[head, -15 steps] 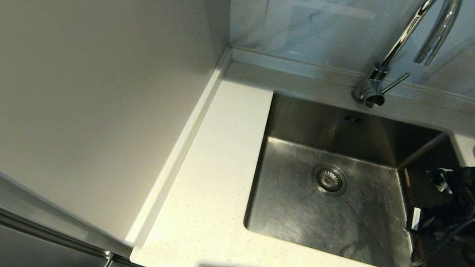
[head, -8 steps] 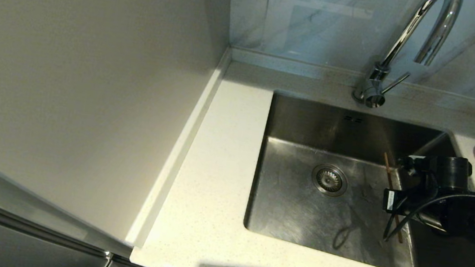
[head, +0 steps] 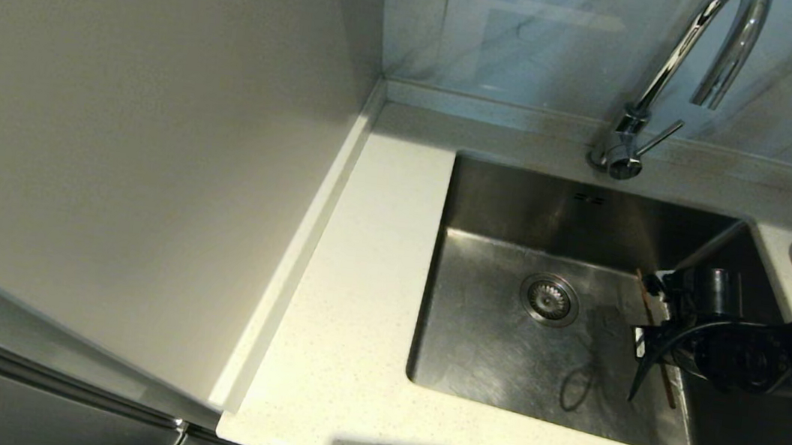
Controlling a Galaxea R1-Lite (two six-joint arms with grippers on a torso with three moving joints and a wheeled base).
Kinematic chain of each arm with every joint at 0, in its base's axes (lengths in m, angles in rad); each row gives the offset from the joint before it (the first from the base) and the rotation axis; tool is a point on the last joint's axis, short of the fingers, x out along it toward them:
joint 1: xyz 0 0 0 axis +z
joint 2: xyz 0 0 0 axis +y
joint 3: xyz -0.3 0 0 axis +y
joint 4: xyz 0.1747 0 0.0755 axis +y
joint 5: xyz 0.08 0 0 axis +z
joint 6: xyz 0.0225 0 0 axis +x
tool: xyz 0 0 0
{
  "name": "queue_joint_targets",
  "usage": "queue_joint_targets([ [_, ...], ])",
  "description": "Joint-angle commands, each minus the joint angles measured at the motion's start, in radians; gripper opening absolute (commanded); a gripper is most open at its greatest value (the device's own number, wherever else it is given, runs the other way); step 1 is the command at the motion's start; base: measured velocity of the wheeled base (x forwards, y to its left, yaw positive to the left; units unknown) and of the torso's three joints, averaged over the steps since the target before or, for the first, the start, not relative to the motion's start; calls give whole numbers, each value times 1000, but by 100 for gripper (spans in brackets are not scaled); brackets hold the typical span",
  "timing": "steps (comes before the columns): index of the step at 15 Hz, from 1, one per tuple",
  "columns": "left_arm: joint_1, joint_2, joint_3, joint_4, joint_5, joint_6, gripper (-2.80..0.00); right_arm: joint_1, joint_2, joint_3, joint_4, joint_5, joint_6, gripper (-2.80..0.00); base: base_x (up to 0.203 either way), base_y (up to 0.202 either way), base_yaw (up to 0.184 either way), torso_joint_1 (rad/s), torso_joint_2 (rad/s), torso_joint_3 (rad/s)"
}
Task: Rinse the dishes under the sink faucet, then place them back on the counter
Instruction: Put the chopsticks into the sink
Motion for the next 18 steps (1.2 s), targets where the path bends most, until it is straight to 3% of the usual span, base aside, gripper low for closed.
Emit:
queue_joint_targets([
  [1,0,-3,0,0,0,-1,-280,-5,67,-27,-1,-7,-2,-280,0,0,0,0,0,0],
  [5,0,-3,0,0,0,-1,-280,-3,126,-58,-2,-7,-4,-280,0,0,0,0,0,0],
  [18,0,-3,0,0,0,-1,-280,-9,325,-347,4,-48,-15,-280,0,0,0,0,0,0],
])
